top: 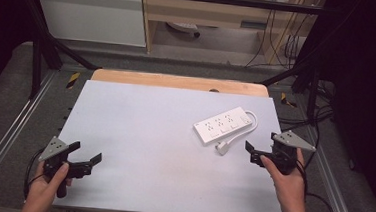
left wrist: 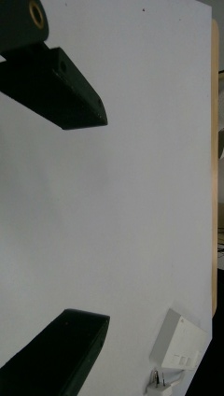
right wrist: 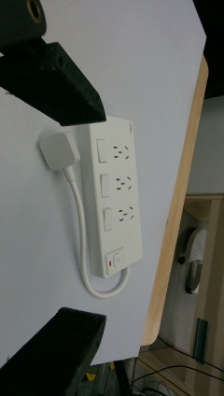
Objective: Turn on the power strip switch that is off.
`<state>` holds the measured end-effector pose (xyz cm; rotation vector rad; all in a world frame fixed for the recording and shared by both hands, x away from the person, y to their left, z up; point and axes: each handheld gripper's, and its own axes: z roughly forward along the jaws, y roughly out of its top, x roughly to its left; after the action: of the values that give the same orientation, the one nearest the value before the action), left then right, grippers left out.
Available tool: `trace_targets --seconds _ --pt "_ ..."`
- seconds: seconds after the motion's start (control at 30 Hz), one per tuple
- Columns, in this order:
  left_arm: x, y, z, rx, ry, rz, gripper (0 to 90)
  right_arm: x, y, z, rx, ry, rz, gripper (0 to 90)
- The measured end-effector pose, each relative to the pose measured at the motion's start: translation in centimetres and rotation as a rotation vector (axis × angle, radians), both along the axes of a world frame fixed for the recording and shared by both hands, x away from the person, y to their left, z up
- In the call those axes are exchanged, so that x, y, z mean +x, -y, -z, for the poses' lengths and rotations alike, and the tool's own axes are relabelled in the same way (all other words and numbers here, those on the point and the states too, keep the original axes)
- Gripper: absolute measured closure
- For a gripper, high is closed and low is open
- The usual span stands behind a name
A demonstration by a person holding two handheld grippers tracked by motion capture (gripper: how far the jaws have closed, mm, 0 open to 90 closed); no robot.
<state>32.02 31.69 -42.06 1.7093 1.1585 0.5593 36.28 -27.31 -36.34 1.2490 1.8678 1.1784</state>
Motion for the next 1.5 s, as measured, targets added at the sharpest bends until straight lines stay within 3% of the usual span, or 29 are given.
trace_targets --seconds 0.47,0.7,1.07,1.5 --pt "0.1 0.0 0.1 -0.001 -0.005 -0.002 5.2 2.8 -0.5 -0.9 0.019 -0.014 -0.021 5.2" --pt "0.1 0.0 0.1 0.002 -0.010 0.002 5.2 3.7 -0.7 -1.4 0.046 -0.006 -0.024 11.5" --pt "0.1 0.1 0.1 0.005 -0.017 0.009 5.2 4.8 -1.5 -1.6 0.029 0.021 -0.022 21.9" --pt "0.1 0.0 0.2 0.009 -0.014 0.012 5.2 6.3 -2.5 -1.8 0.028 0.007 -0.046 37.3"
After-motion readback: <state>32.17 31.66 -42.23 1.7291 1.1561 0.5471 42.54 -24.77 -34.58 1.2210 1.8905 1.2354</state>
